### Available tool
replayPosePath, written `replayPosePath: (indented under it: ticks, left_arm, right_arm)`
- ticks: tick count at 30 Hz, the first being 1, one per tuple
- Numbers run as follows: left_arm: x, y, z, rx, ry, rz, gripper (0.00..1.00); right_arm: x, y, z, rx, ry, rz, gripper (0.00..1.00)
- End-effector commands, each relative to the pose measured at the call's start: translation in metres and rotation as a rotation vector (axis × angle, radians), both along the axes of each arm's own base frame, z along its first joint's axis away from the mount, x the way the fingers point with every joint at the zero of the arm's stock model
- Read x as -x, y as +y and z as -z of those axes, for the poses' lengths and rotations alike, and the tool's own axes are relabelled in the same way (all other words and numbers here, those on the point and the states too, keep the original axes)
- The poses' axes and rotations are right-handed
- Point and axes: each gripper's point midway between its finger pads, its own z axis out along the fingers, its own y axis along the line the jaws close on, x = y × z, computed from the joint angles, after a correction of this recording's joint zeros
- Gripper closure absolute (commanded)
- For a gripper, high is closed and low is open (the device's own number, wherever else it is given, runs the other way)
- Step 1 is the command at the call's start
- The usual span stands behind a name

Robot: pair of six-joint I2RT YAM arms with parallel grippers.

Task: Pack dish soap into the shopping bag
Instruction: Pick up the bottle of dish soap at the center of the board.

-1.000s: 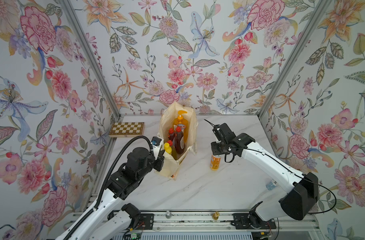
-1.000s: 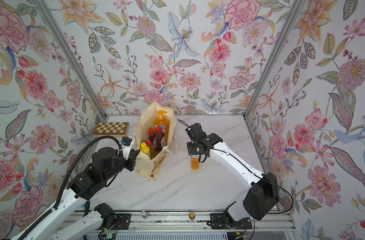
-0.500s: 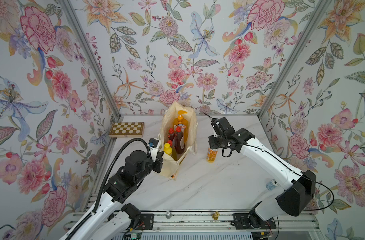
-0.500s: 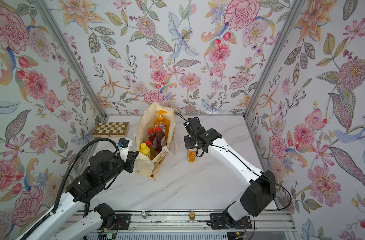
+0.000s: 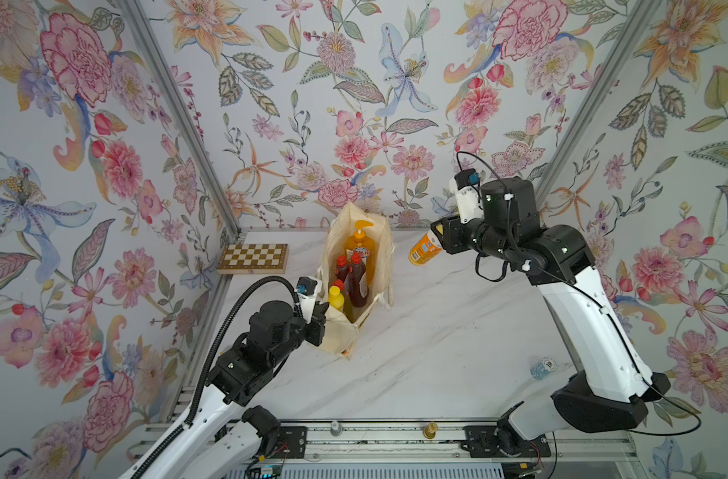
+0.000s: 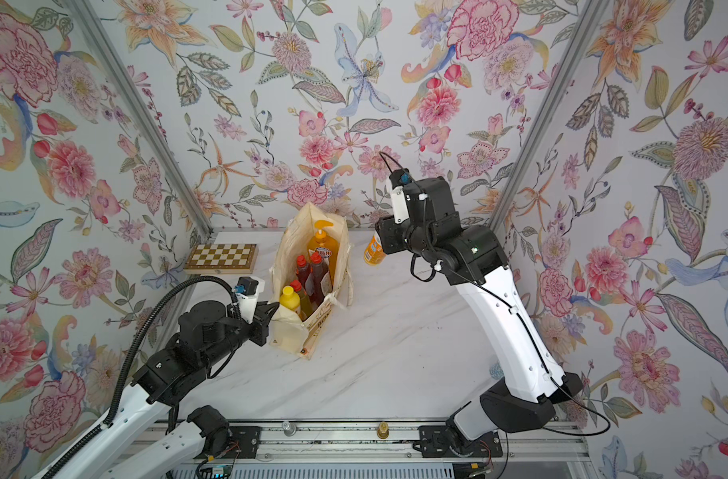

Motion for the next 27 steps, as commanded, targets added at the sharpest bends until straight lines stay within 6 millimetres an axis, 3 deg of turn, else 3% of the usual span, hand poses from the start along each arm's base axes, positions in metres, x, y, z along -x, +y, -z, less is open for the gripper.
replayPosePath:
  ticks: [1, 5, 10, 19, 27]
  left_arm:
    - [0.01, -0.005, 0.025, -0.04, 0.069, 0.047, 1.0]
    - [0.01, -0.004, 0.024, -0.039, 0.067, 0.043, 1.0]
    - [0.01, -0.001, 0.015, -0.021, 0.045, 0.026, 1.0]
    - [0.005, 0.004, 0.006, -0.016, 0.019, -0.01, 1.0]
    - [0.002, 0.003, 0.003, 0.004, 0.011, -0.022, 1.0]
  right_arm:
    - [-0.001, 0.019, -0.03, -0.033, -0.077, -0.097, 1.0]
    - [-0.003, 0.025, -0.038, -0.036, -0.093, -0.119, 1.0]
    - [-0.014, 0.004, -0.011, 0.028, -0.036, 0.004, 1.0]
    - [-0.023, -0.011, 0.106, 0.111, 0.2, 0.145, 1.0]
    - [-0.02, -0.01, 0.187, 0.081, 0.267, 0.171, 1.0]
